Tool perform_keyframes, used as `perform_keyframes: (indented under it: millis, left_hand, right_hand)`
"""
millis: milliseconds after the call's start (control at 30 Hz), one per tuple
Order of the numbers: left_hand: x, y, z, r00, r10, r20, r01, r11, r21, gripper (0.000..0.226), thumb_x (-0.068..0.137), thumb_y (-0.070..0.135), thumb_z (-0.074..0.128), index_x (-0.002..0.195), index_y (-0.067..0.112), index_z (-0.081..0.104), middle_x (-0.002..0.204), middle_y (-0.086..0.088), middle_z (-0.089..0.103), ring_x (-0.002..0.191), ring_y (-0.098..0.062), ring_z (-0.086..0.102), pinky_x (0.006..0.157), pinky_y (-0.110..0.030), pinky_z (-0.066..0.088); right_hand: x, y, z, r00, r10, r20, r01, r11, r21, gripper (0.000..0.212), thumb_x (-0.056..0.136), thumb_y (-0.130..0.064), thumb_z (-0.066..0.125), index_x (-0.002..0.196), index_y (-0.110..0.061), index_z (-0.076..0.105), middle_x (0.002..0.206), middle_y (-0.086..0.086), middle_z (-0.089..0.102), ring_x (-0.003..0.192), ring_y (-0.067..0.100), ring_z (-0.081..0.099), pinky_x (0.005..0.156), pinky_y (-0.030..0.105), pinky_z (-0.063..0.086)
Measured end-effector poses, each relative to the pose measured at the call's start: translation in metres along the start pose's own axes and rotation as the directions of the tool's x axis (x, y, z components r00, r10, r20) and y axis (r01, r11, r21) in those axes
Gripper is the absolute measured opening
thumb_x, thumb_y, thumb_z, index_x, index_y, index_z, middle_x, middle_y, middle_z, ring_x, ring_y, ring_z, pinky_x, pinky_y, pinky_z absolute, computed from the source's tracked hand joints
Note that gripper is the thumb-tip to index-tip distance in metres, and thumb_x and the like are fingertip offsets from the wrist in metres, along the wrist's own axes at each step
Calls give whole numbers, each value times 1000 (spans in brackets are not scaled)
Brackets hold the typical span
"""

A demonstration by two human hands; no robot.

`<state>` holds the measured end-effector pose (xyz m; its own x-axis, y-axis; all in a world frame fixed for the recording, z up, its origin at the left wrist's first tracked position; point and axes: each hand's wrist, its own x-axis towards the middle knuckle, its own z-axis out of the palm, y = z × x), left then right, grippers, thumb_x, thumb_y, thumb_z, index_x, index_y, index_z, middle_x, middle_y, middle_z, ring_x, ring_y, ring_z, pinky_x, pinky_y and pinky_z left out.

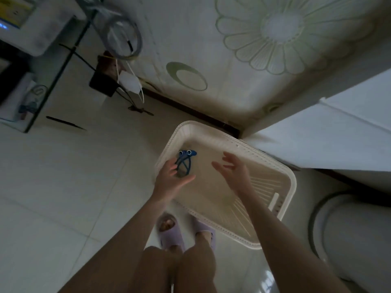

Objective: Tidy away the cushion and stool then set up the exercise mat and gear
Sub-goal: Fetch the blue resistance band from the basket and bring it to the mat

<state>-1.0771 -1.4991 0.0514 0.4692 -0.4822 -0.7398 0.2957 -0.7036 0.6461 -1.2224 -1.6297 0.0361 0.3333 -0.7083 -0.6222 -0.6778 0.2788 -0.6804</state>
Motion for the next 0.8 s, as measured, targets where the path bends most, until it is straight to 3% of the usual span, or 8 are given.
perform_keyframes:
  millis: [133,200,267,400,533,600,700,800]
  left_hand:
    - [48,-32,18,999,-47,-26,47,999,11,84,56,39,85,130,19,48,125,6,53,117,-16,52,98,-38,44]
    - [74,-51,24,1000,-25,-1,25,995,94,78,47,49,81,113,16,58,108,4,63,105,-20,61,87,-40,50]
    - [101,-71,27,999,-45,7,44,986,160,73,47,50,81,107,14,59,98,2,63,98,-24,63,77,-36,52]
    - [132,-82,27,999,-28,24,24,989,148,71,64,24,84,125,7,52,120,-7,57,93,-15,59,54,-8,44]
    - [169,-111,34,998,-31,49,22,984,175,98,44,49,84,130,18,50,129,2,57,115,-16,55,86,-28,51]
    - [187,-115,39,996,-58,70,44,981,188,87,52,37,87,129,17,51,130,4,55,120,-15,50,101,-39,42]
    - [211,-126,46,993,-103,63,91,981,174,72,68,11,82,132,10,47,130,6,47,119,-13,44,102,-34,38]
    - [234,-141,49,986,-163,36,156,975,162,78,71,11,80,138,8,40,142,-4,43,129,-23,42,104,-36,39]
  right_hand:
    - [53,32,22,998,-8,61,12,998,-63,64,79,-45,71,134,-20,51,128,0,59,95,9,58,72,21,44]
    - [75,45,32,995,-9,95,16,997,-77,63,80,-45,70,134,-20,51,130,0,58,95,9,57,71,20,43]
    - [96,59,44,992,-7,126,16,997,-69,61,81,-42,70,134,-19,52,132,1,57,96,9,57,73,21,44]
    - [133,82,67,985,9,175,1,998,-55,56,82,-38,71,132,-19,54,131,1,57,97,10,58,72,21,44]
    - [163,106,92,970,44,240,-47,999,4,55,83,-33,71,133,-19,54,134,1,54,105,13,57,66,21,48]
    - [179,117,104,961,34,274,-39,999,11,55,83,-36,71,133,-21,54,137,-1,52,112,15,56,81,27,50]
    - [197,129,118,951,10,309,-3,1000,-24,56,81,-46,69,133,-29,54,138,-6,51,118,15,54,98,37,48]
    - [216,137,131,934,3,358,8,1000,-30,58,81,-48,68,134,-32,52,143,-7,47,123,16,51,102,39,45]
